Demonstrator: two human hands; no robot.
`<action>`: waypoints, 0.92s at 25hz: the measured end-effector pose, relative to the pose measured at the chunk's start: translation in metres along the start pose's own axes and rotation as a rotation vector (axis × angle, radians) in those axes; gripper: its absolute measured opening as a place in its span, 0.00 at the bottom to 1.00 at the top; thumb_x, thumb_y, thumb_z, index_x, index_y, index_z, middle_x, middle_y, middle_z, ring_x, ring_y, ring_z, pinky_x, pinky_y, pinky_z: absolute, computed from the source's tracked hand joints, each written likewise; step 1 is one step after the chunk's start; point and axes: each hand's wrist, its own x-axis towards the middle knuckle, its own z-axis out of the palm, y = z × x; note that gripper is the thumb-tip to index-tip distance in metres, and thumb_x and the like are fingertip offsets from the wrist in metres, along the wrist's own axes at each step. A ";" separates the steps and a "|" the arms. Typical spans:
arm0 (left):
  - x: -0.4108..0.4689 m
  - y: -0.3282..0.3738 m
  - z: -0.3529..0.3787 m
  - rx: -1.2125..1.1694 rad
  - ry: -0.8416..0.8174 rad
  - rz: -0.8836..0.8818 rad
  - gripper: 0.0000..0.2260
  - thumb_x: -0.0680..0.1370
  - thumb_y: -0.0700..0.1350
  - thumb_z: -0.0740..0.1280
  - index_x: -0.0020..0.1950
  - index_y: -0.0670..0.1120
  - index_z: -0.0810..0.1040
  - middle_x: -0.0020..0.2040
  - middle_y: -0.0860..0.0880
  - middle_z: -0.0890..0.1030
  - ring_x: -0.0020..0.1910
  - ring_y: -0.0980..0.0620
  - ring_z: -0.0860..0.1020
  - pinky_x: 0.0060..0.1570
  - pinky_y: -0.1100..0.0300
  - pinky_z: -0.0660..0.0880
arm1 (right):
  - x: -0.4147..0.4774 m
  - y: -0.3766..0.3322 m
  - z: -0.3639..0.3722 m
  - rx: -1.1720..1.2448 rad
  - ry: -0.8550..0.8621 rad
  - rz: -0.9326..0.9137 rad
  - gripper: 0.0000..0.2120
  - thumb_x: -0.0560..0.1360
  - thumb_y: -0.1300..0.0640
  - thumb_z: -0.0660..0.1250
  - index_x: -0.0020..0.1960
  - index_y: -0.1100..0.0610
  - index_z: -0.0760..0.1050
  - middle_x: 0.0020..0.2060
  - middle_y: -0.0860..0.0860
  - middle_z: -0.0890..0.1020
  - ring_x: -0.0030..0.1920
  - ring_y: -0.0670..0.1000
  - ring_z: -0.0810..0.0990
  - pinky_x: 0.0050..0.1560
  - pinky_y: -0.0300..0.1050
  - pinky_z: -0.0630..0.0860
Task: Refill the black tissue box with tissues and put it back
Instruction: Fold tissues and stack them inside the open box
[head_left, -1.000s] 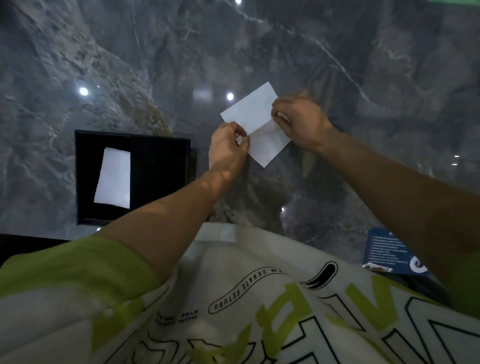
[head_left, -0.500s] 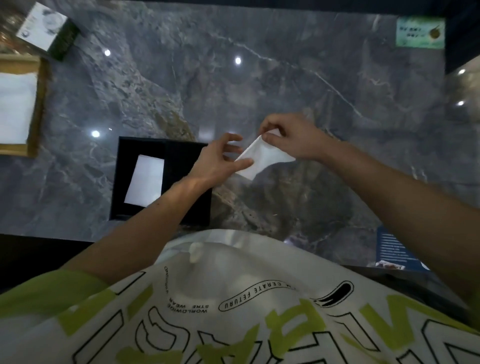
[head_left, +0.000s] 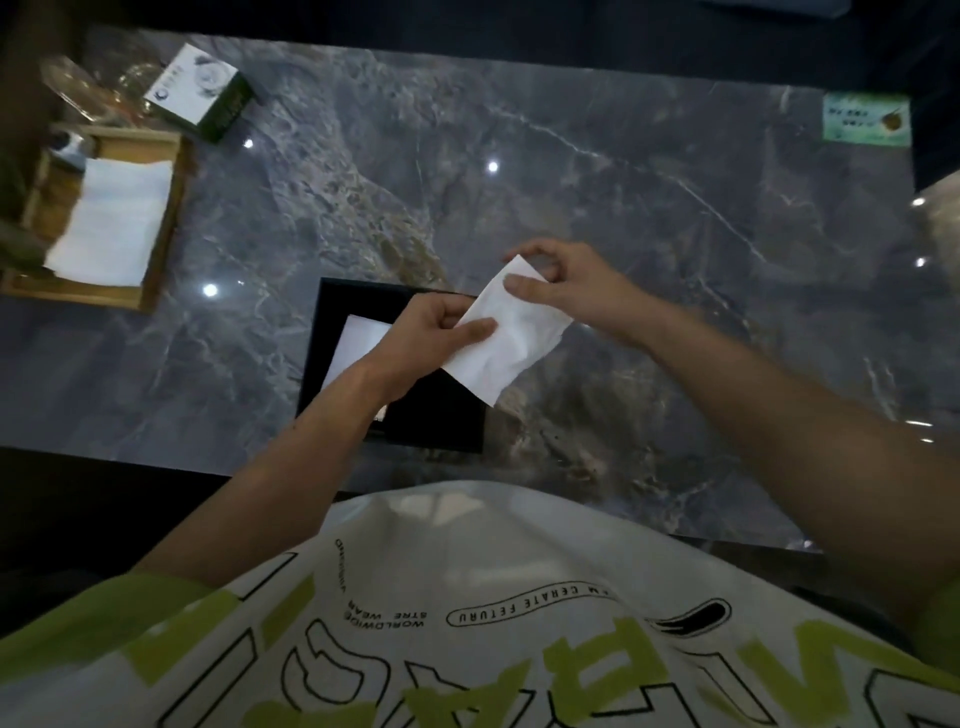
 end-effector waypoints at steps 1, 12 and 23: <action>-0.004 -0.003 -0.007 -0.038 0.008 -0.004 0.07 0.78 0.41 0.68 0.55 0.42 0.82 0.44 0.49 0.86 0.42 0.54 0.83 0.42 0.62 0.79 | 0.000 0.001 0.007 0.087 -0.006 0.060 0.14 0.73 0.51 0.74 0.57 0.49 0.78 0.46 0.49 0.85 0.48 0.47 0.84 0.46 0.42 0.80; -0.045 -0.041 -0.114 -0.177 0.179 -0.066 0.05 0.76 0.40 0.70 0.51 0.42 0.81 0.43 0.50 0.87 0.41 0.53 0.84 0.40 0.59 0.80 | 0.018 0.004 0.136 0.632 0.068 0.300 0.15 0.73 0.60 0.73 0.59 0.56 0.78 0.50 0.53 0.86 0.48 0.52 0.86 0.45 0.43 0.81; -0.047 -0.077 -0.161 0.142 0.262 -0.139 0.01 0.76 0.41 0.70 0.46 0.44 0.80 0.41 0.45 0.82 0.44 0.44 0.83 0.51 0.43 0.80 | 0.035 -0.006 0.201 0.248 0.345 0.387 0.10 0.77 0.66 0.68 0.58 0.64 0.75 0.46 0.57 0.84 0.43 0.51 0.84 0.38 0.45 0.83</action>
